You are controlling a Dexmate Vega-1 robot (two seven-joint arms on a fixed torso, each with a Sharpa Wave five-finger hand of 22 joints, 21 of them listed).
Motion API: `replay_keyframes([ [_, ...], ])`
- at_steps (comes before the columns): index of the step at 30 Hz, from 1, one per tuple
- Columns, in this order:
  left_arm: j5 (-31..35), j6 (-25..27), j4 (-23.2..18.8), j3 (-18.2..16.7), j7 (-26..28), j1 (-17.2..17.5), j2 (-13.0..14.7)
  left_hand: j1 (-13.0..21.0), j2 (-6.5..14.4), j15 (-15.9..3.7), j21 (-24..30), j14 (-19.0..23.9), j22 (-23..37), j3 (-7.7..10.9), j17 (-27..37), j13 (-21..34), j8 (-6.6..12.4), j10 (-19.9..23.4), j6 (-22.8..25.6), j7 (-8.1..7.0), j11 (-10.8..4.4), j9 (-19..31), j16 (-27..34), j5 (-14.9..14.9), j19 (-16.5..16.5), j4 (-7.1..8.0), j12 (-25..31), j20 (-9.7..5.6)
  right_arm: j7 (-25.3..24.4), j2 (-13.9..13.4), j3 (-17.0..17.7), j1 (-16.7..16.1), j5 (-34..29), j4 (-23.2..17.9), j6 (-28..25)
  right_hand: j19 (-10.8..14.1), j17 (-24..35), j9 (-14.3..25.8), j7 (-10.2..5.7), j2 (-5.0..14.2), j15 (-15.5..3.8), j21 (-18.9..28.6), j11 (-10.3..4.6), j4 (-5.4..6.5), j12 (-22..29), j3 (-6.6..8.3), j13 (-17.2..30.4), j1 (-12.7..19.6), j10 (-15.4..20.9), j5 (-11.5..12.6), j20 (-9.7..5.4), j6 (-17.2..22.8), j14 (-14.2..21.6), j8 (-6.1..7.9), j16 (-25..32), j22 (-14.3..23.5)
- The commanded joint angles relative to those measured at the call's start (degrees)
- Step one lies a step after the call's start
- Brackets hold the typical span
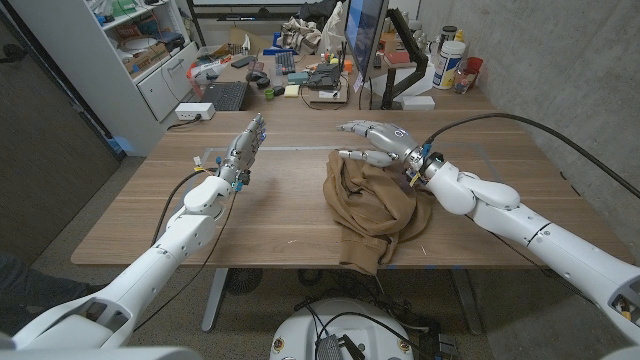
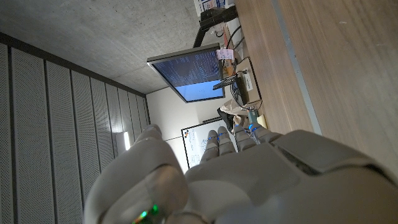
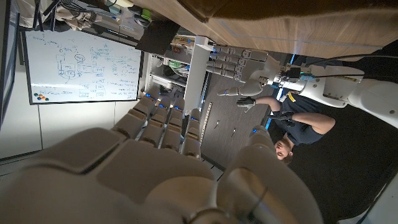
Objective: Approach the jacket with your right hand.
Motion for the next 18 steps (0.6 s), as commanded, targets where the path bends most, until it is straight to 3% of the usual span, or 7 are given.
replay_keyframes([
  [1,0.1,0.3,-0.6,0.0,0.5,0.5,0.2,0.4,0.4,-0.12,-0.1,-0.2,0.2,-0.17,0.2,0.4,0.08,-0.1,0.4,0.28,-0.26,0.1,0.0,-0.2,-0.3,0.01,-0.1,0.13,0.8,-0.5,-1.6,0.6,-1.3,0.6,-1.3,-0.1,0.2,0.2,-0.57,0.43,-0.52,-0.1,-0.48,-0.05,0.0,-0.3,0.3,-0.3,0.4,0.3,-0.23,0.2,0.2,-0.17,0.0,0.1],
  [18,0.2,0.3,-0.9,0.0,0.8,0.6,0.1,0.5,0.5,-0.23,0.0,-0.4,0.2,-0.29,0.2,0.4,0.09,-0.1,0.5,0.46,-0.22,0.1,-0.1,-0.2,-0.3,0.01,-0.1,0.17,2.7,-0.9,-3.5,1.4,-2.2,1.1,-2.5,-0.4,0.2,0.2,-1.04,0.51,-0.72,-0.2,-0.7,-0.12,0.2,-0.34,0.3,-0.2,0.9,0.6,-0.16,0.8,0.3,0.05,0.1,0.1],
])
